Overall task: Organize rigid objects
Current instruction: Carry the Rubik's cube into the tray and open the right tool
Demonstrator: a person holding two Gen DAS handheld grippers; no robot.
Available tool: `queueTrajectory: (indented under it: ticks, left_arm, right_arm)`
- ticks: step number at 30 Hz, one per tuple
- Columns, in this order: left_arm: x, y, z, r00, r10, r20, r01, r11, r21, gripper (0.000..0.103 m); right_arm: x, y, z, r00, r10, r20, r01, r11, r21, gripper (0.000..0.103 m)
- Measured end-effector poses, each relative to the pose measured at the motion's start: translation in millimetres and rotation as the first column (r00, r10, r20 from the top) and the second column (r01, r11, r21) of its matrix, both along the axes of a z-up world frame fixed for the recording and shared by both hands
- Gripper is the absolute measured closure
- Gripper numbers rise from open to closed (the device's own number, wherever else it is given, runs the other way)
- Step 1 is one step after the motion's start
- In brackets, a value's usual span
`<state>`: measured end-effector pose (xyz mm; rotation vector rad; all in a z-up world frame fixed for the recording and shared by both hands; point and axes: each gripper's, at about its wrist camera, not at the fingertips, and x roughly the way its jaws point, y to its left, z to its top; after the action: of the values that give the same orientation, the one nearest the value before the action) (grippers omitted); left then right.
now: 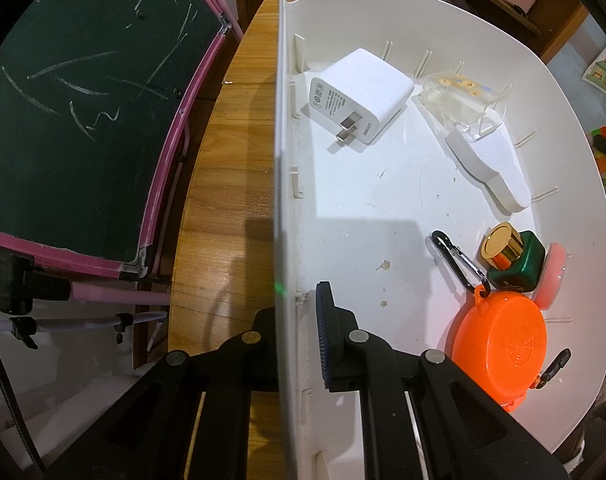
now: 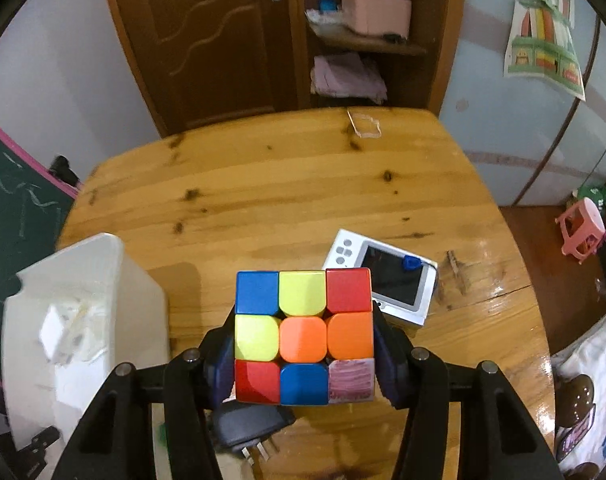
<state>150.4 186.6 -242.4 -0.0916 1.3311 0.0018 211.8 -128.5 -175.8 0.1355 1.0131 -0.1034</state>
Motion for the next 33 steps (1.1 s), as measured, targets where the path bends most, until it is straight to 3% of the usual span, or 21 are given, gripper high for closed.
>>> queueTrajectory:
  ticks: [8,16,20,24,33]
  left_arm:
    - [0.0,0.3,0.1,1.0,0.001,0.0,-0.001,1.0,-0.002,0.091]
    - [-0.6,3.1,0.0,1.0,0.007,0.001,-0.007,1.0,-0.013,0.091]
    - [-0.3,3.8,-0.3,1.0,0.009,0.001,-0.009,1.0,-0.017,0.091]
    - [-0.3,4.7,-0.5,1.0,0.009,0.0,-0.009,1.0,-0.02,0.091]
    - [0.3,5.1,-1.0,1.0,0.011,0.0,-0.011,1.0,-0.021,0.091]
  right_arm:
    - [-29.5,22.3,55.8,0.988,0.099,0.114,-0.106,0.993,0.052,0.047]
    - [-45.5,91.1,92.7,0.93,0.318,0.182,-0.339,0.935,0.1,0.046]
    - [-40.3,128.7,78.7,0.901,0.407,0.15,-0.423,0.901,0.097,0.046]
    - [-22.7,156.8,48.0,0.879,0.47,0.073,-0.476,0.861,0.179,0.046]
    - [-0.4,205.6,-17.3,0.838,0.536,-0.102,-0.503,0.831,0.235,0.046]
